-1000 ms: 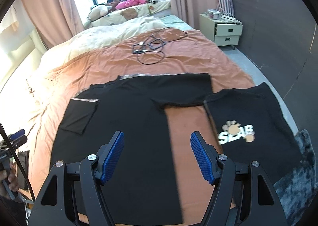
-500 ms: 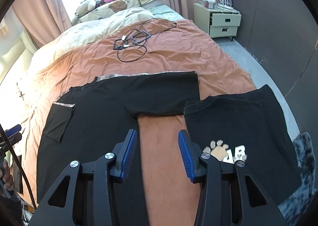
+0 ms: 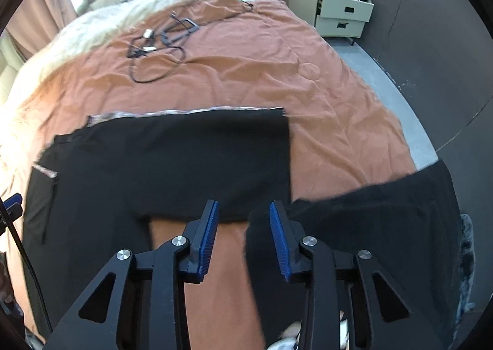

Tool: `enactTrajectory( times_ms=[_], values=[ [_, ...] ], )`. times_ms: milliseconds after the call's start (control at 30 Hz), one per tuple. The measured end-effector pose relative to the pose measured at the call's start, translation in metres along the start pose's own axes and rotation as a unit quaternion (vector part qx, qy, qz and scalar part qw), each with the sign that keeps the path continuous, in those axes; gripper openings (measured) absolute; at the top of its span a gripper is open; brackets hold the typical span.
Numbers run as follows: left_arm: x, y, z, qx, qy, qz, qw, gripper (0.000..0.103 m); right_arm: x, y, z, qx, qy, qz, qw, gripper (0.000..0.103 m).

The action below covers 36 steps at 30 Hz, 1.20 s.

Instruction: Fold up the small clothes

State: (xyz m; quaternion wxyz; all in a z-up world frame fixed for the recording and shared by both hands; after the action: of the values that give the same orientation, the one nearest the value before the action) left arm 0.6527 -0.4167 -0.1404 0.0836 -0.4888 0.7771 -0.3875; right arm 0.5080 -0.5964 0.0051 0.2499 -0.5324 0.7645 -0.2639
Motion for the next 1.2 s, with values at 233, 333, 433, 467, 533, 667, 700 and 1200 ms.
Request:
enactTrajectory(
  times_ms=[233,333,433,467,533,667,700,1200],
  values=[
    [-0.005,-0.002,0.072,-0.022,-0.001,-0.008,0.9997,0.038,0.01,-0.015,0.074,-0.036,0.022,0.006,0.999,0.031],
    [0.0,-0.003,0.098,-0.027,0.002,0.002,0.9996,0.037,0.017,-0.019,0.102,-0.049,0.037,0.011,0.998,0.031],
    [0.003,-0.003,0.115,-0.029,0.01,0.005,0.9995,0.037,0.023,-0.022,0.123,-0.056,0.037,0.024,0.997,0.027],
    [0.004,-0.003,0.12,-0.03,0.013,0.004,0.9995,0.036,0.025,-0.022,0.131,-0.063,0.037,0.027,0.997,0.026],
    [0.006,-0.002,0.132,-0.033,0.016,0.004,0.9993,0.032,0.027,-0.021,0.143,-0.074,0.05,0.028,0.996,0.026],
    [0.012,0.001,0.152,-0.043,0.021,0.008,0.9988,0.03,0.033,-0.019,0.165,-0.091,0.063,0.035,0.993,0.026],
    [0.015,0.003,0.157,-0.046,0.024,0.009,0.9986,0.03,0.034,-0.017,0.171,-0.097,0.062,0.039,0.993,0.026],
    [0.042,0.031,0.162,-0.085,0.063,0.014,0.9942,0.03,0.01,-0.054,0.138,-0.017,0.008,0.017,1.0,0.001]
  ],
)
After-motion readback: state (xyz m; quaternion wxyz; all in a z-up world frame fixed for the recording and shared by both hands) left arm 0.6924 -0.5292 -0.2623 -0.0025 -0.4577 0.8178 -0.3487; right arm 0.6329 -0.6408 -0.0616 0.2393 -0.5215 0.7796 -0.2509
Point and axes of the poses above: each gripper's, at about its wrist camera, not at the fingertips, and z roughly the way its jaws point, x to its right, y to its underside, the point moved 5 cm from there along z, roughly the way its jaws point, and after that the axes turned 12 degrees about x, right-handed, at the moved point
